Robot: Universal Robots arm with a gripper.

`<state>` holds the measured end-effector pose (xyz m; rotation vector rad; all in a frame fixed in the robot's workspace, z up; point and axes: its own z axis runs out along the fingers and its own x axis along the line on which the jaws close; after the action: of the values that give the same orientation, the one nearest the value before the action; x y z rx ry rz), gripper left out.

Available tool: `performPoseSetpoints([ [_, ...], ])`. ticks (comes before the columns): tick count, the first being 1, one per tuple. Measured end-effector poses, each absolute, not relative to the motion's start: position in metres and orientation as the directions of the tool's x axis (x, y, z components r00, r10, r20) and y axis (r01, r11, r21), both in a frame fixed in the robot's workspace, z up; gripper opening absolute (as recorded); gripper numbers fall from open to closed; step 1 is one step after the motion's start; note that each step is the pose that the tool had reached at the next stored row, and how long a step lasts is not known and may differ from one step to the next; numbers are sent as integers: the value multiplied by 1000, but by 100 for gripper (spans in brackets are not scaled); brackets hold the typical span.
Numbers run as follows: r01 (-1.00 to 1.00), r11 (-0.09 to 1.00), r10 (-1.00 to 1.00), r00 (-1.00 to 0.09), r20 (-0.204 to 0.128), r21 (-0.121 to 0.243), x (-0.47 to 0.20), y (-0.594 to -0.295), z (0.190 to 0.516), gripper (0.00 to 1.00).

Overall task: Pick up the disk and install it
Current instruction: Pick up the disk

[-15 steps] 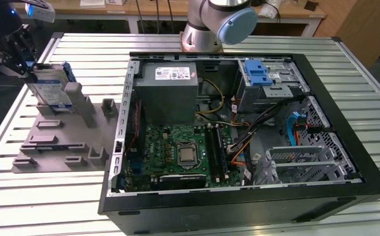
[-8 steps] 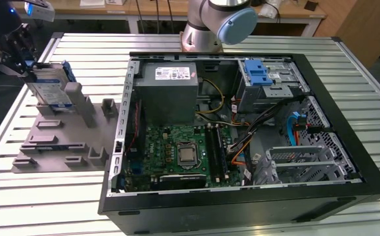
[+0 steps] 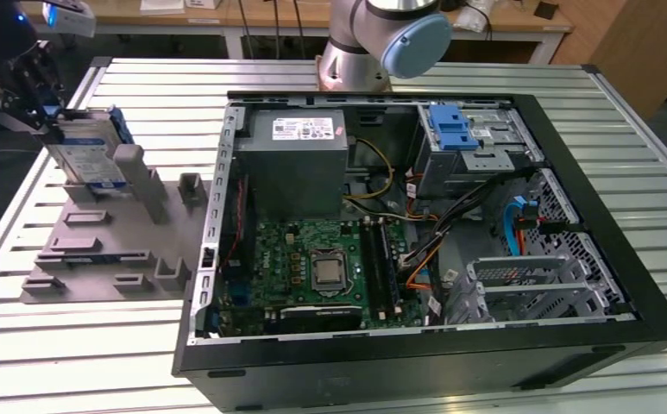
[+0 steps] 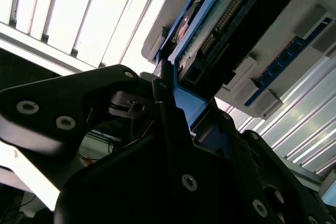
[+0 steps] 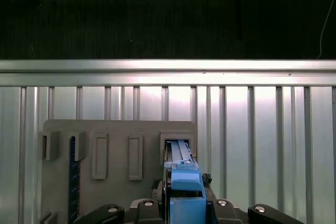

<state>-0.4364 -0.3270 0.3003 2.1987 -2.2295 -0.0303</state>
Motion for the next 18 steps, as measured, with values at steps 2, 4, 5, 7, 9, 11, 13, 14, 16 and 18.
performPoseSetpoints([
  [2, -1000, 14, -1000, -14, -6, 21, -436, -327, 301, 36],
  [4, -1000, 14, -1000, -14, -7, 21, -436, -327, 302, 36],
  [5, -1000, 14, -1000, -14, -6, 21, -436, -327, 302, 36],
  [7, -1000, 14, -1000, -14, -6, 21, -436, -327, 303, 36],
  [9, -1000, 14, -1000, -14, -7, 21, -436, -327, 305, 36],
  [11, -1000, 14, -1000, -14, -7, 21, -436, -327, 307, 36],
  [13, -1000, 14, -1000, -14, -7, 20, -436, -327, 307, 36],
  [14, -1000, 14, -1000, -14, -7, 21, -436, -327, 307, 36],
  [16, -1000, 14, -1000, -14, -7, 21, -436, -327, 307, 36],
  [18, -1000, 14, -1000, -14, -7, 21, -436, -327, 308, 36],
])
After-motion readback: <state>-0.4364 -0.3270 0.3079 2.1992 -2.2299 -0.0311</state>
